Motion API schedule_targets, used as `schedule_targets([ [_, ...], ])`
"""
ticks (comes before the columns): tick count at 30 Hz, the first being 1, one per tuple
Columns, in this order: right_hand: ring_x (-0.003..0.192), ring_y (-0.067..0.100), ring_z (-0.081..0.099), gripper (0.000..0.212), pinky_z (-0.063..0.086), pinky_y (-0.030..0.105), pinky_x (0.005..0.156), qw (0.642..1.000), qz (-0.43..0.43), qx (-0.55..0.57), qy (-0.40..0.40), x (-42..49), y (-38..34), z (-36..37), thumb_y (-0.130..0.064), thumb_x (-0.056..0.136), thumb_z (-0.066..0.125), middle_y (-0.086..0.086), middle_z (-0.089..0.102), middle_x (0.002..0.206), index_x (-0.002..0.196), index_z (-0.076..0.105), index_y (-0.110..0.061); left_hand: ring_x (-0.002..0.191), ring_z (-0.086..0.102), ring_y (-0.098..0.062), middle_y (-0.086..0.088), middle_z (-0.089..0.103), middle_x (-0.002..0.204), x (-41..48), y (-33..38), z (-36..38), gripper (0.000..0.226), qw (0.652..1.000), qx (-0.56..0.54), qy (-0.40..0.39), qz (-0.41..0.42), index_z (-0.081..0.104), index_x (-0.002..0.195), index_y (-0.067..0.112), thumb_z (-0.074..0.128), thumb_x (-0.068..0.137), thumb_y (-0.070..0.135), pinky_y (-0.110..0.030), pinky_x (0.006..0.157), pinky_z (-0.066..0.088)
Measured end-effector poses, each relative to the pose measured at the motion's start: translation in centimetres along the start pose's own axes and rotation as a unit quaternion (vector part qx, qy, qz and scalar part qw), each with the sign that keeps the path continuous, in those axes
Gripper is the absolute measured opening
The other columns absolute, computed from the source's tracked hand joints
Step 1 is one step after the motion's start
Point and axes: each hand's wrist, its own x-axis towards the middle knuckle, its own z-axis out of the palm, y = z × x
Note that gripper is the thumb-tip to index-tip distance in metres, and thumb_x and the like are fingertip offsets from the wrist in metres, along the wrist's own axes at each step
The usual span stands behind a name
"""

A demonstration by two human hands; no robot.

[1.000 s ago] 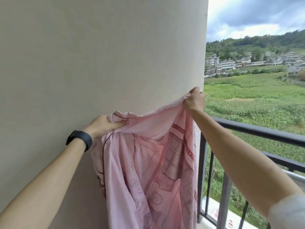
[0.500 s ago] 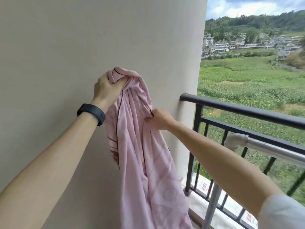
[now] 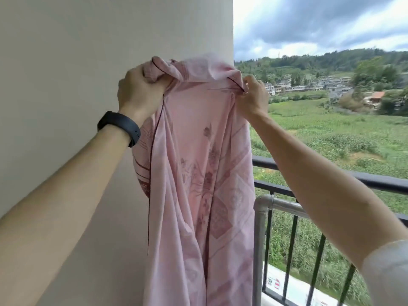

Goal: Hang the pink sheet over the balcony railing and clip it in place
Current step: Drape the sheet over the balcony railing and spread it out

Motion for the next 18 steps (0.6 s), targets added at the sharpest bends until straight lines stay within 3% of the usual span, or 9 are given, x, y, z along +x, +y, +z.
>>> schedule_targets([
  [3,0.091,0.023,0.047,0.026,0.032,0.027,0.07,0.999,0.007,0.018,0.048,1.4,1.2,-6.7,-0.006,0.091,0.047,0.011,0.054,0.105,0.114,0.058,-0.011,0.084,0.065,-0.004,0.017,0.071,0.083,-1.4,8.0,1.4,0.03,0.996,-0.039,-0.027,0.072,0.075,0.093,0.037,0.069,0.076,0.06,-0.022,0.072,0.053],
  [6,0.088,0.022,0.047,0.021,0.033,0.026,0.061,0.993,0.021,0.044,0.104,1.6,3.6,-13.9,-0.011,0.093,0.051,0.009,0.053,0.105,0.112,0.058,-0.013,0.067,0.06,-0.002,0.015,0.066,0.069,-3.9,16.2,3.5,0.03,0.989,-0.065,-0.064,0.114,0.073,0.083,0.025,0.069,0.08,0.054,-0.017,0.056,0.045],
  [11,0.093,0.025,0.056,0.02,0.04,0.026,0.067,0.99,0.078,0.032,0.115,-1.7,9.7,-26.9,-0.014,0.093,0.053,0.011,0.06,0.107,0.112,0.058,-0.017,0.076,0.064,-0.012,0.01,0.069,0.078,-12.0,27.5,9.5,0.029,0.975,-0.043,-0.124,0.182,0.07,0.083,0.025,0.065,0.083,0.053,-0.024,0.063,0.049],
  [14,0.096,0.023,0.059,0.026,0.053,0.037,0.079,0.992,0.066,0.018,0.102,-5.3,13.0,-34.2,-0.014,0.094,0.05,0.003,0.065,0.1,0.115,0.062,-0.022,0.073,0.063,-0.015,0.007,0.07,0.079,-17.6,32.3,12.6,0.03,0.969,-0.028,-0.138,0.202,0.072,0.091,0.024,0.064,0.085,0.052,-0.03,0.063,0.052],
  [16,0.092,0.023,0.062,0.022,0.056,0.038,0.077,0.992,0.083,0.001,0.098,-7.3,14.8,-38.9,-0.019,0.092,0.05,0.001,0.066,0.094,0.109,0.064,-0.02,0.069,0.062,-0.013,0.009,0.068,0.077,-21.3,35.3,14.0,0.029,0.965,-0.027,-0.141,0.219,0.071,0.093,0.025,0.065,0.085,0.052,-0.024,0.056,0.047],
  [18,0.08,0.017,0.06,0.013,0.054,0.03,0.068,0.992,0.073,-0.029,0.096,-9.6,16.3,-43.5,-0.025,0.092,0.057,-0.002,0.063,0.085,0.1,0.064,-0.017,0.066,0.06,-0.013,0.009,0.067,0.077,-25.6,38.0,15.1,0.028,0.951,-0.027,-0.156,0.264,0.068,0.092,0.026,0.065,0.084,0.053,-0.024,0.056,0.046],
])
